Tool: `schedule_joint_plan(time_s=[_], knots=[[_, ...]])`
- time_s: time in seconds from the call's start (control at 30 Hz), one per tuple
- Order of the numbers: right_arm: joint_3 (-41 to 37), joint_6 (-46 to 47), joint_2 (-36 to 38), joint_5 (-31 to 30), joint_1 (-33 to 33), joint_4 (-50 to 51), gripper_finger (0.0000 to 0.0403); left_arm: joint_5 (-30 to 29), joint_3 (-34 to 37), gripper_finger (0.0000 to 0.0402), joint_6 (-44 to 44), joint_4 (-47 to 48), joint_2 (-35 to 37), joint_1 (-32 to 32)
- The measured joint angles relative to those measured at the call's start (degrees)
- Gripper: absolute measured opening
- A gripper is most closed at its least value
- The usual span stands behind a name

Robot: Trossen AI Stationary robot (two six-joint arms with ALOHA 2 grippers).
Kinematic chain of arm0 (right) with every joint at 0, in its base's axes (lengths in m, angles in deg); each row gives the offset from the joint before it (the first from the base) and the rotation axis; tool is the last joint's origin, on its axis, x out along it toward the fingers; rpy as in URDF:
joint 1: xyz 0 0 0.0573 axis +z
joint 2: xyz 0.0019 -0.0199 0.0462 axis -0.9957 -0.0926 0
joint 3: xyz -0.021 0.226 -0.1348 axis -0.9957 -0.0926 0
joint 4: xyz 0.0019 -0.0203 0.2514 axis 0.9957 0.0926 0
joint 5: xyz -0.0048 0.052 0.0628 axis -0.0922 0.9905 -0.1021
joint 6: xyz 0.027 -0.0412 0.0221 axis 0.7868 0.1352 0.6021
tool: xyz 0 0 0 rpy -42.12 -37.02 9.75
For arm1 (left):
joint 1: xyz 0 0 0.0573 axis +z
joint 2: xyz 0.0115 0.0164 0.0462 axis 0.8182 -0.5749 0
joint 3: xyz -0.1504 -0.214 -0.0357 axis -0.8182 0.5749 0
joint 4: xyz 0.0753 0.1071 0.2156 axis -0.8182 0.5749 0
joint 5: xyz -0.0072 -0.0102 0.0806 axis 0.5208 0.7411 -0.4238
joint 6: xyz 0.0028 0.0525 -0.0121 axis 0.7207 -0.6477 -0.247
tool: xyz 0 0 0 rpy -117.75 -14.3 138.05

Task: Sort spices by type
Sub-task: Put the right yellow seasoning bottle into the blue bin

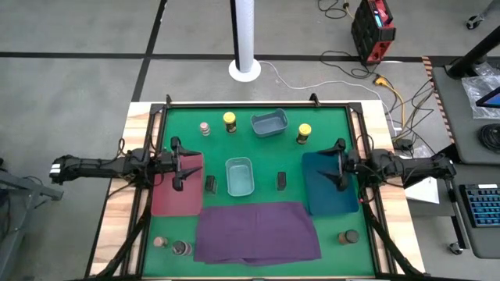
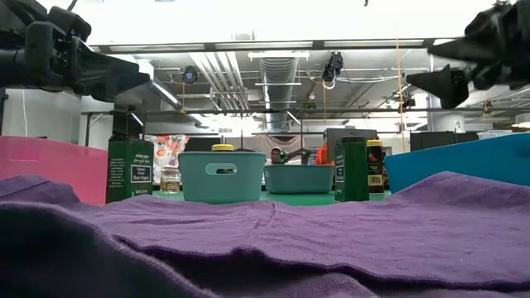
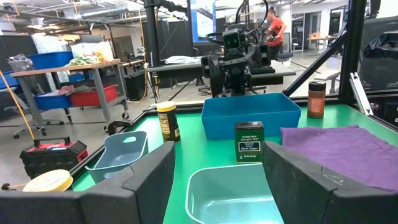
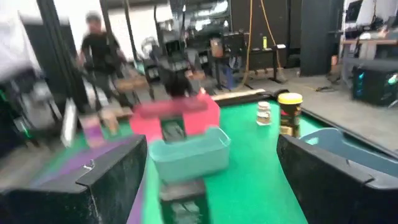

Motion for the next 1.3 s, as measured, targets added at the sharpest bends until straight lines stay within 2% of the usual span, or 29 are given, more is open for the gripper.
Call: schedule_joint_plan(time_s=[0.13,0.27,0.43,0.6,0.67,0.77,0.83,0.9,0.97,1.07,1.2,1.3], knots=[[4.9,14.0,-1.5,-0.2,0.0,-0.5,0.0350,0.0,0.0,0.0223,0.0,0.0,0.0,0.0],[11.8,16.7,-6.4,-1.0,0.0,-0.5,0.0350,0.0,0.0,0.0223,0.0,0.0,0.0,0.0],[24.1,20.5,-18.7,-11.2,0.0,1.6,0.0350,0.0,0.0,0.0223,0.0,0.0,0.0,0.0],[38.4,22.7,-31.7,-16.1,0.0,8.9,0.0350,0.0,0.0,0.0223,0.3,-0.1,0.0,0.0],[44.0,24.5,-36.6,-17.9,-0.1,14.6,0.0350,1.0,0.0,0.0223,7.5,-1.3,0.0,-0.1],[51.8,26.8,-43.1,-19.7,-0.2,24.8,0.0350,1.9,0.0,0.0223,19.8,-11.8,0.1,-0.1],[56.5,29.1,-46.9,-21.0,-0.3,31.9,0.0350,2.0,-1.2,0.0223,24.7,-17.3,0.0,-0.1],[60.3,31.4,-50.5,-21.3,-0.7,38.4,0.0350,4.1,-3.9,0.0223,25.9,-17.5,-0.4,-0.3],[63.6,33.6,-53.7,-21.1,-1.3,44.4,0.0350,6.5,-8.9,0.0223,25.0,-14.5,-1.8,-0.3],[67.5,34.8,-57.0,-21.4,-2.6,49.3,0.0350,5.6,-18.1,0.0223,23.5,-4.0,-5.3,-0.3],[69.4,32.4,-60.2,-21.1,-4.5,52.5,0.0350,1.9,-32.2,0.0223,23.5,19.6,-11.9,-0.2],[71.0,32.4,-61.2,-20.4,-6.8,54.7,0.0350,2.0,-42.2,0.0223,27.6,41.5,-16.9,-0.3]])
